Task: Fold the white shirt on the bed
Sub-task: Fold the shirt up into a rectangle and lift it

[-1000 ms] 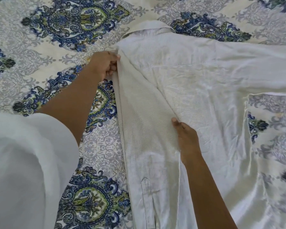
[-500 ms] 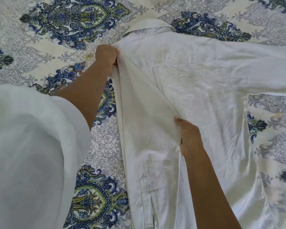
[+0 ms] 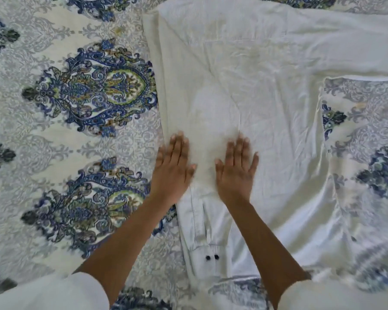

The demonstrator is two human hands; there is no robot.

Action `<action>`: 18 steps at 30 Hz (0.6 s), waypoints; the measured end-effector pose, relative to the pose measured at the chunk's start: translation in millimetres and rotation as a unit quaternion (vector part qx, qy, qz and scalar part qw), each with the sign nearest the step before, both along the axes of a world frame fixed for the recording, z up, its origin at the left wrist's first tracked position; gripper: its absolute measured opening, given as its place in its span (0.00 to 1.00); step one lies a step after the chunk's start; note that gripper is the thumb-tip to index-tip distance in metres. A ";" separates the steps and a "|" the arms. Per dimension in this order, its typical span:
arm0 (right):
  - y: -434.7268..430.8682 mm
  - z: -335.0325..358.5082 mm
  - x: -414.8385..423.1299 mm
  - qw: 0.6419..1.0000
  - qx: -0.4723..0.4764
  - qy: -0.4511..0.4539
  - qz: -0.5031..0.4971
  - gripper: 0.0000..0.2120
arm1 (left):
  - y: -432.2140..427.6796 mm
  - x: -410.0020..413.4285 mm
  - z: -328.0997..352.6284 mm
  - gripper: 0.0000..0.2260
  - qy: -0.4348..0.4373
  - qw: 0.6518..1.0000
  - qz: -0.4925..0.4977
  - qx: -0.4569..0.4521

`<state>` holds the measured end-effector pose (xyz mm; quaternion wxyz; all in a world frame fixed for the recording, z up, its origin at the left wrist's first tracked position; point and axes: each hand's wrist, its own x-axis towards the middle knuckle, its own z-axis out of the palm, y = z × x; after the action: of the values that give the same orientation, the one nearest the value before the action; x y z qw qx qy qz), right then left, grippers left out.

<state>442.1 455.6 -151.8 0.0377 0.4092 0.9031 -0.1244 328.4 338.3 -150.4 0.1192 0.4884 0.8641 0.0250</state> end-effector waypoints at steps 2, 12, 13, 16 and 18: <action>-23.6 3.9 20.4 0.998 -0.001 -0.017 0.062 0.27 | -18.4 22.5 2.1 0.27 0.002 0.998 -0.055 -0.015; -114.1 34.7 129.4 0.981 -0.033 -0.112 0.153 0.26 | -117.0 111.7 27.4 0.24 -0.029 0.981 -0.184 -0.062; -115.6 38.9 133.6 0.981 -0.044 -0.120 0.147 0.26 | -120.9 115.3 31.9 0.24 -0.031 0.982 -0.175 -0.067; -115.4 46.5 143.2 0.971 -0.071 -0.144 0.176 0.24 | -127.8 122.1 41.1 0.23 -0.038 0.977 -0.192 -0.084; -119.9 49.7 153.5 0.960 -0.100 -0.156 0.210 0.24 | -134.5 128.5 42.8 0.23 -0.041 0.973 -0.211 -0.083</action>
<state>595.7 335.6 -102.0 0.2441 0.2186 0.9346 -0.1385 456.9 203.8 -107.6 0.1976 0.6465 0.7349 -0.0528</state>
